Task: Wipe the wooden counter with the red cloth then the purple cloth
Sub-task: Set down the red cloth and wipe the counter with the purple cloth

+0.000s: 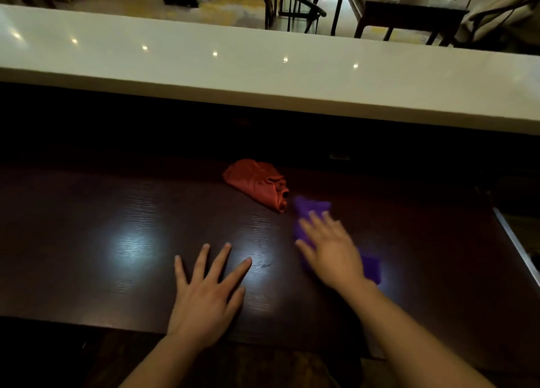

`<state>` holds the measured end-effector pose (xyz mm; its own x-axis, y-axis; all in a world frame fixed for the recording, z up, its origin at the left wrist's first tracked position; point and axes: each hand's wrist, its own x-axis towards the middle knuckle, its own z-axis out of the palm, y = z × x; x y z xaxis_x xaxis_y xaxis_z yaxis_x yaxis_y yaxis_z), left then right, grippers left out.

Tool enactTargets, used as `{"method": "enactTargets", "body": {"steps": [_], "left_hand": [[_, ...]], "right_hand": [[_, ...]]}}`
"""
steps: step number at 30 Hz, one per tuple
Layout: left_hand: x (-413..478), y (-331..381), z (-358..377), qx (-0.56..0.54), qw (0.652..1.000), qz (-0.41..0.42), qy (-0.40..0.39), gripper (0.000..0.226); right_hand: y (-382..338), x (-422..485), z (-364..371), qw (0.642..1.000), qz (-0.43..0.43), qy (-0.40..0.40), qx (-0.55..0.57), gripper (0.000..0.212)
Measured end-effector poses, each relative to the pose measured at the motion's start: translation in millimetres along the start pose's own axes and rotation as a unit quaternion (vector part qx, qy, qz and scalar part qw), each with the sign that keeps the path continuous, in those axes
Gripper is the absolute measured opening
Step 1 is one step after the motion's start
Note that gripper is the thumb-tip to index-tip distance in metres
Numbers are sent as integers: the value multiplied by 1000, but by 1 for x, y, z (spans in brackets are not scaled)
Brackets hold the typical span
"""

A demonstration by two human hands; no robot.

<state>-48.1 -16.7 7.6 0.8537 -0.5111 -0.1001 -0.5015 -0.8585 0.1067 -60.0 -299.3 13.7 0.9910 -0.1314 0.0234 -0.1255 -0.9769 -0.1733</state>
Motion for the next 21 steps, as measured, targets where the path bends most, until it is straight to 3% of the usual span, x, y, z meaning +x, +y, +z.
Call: {"method": "enactTargets", "body": {"steps": [3, 5, 7, 11, 14, 21], "left_hand": [[1, -1, 2, -29, 997, -63, 29, 57], [1, -2, 3, -44, 995, -78, 40, 60], [1, -1, 4, -61, 993, -86, 57, 60], [1, -3, 8, -89, 987, -103, 81, 59], [-1, -3, 6, -98, 986, -102, 89, 58], [0, -5, -17, -146, 977, -117, 106, 57]], "right_hand": [[0, 19, -6, 989, 147, 12, 10, 56], [-33, 4, 1, 996, 90, 21, 5, 55], [-71, -28, 12, 999, -35, 12, 14, 54], [-99, -51, 22, 982, -186, -23, 19, 53], [-109, -20, 24, 978, -206, -16, 18, 54], [-148, 45, 32, 987, -160, -28, 10, 54]]}}
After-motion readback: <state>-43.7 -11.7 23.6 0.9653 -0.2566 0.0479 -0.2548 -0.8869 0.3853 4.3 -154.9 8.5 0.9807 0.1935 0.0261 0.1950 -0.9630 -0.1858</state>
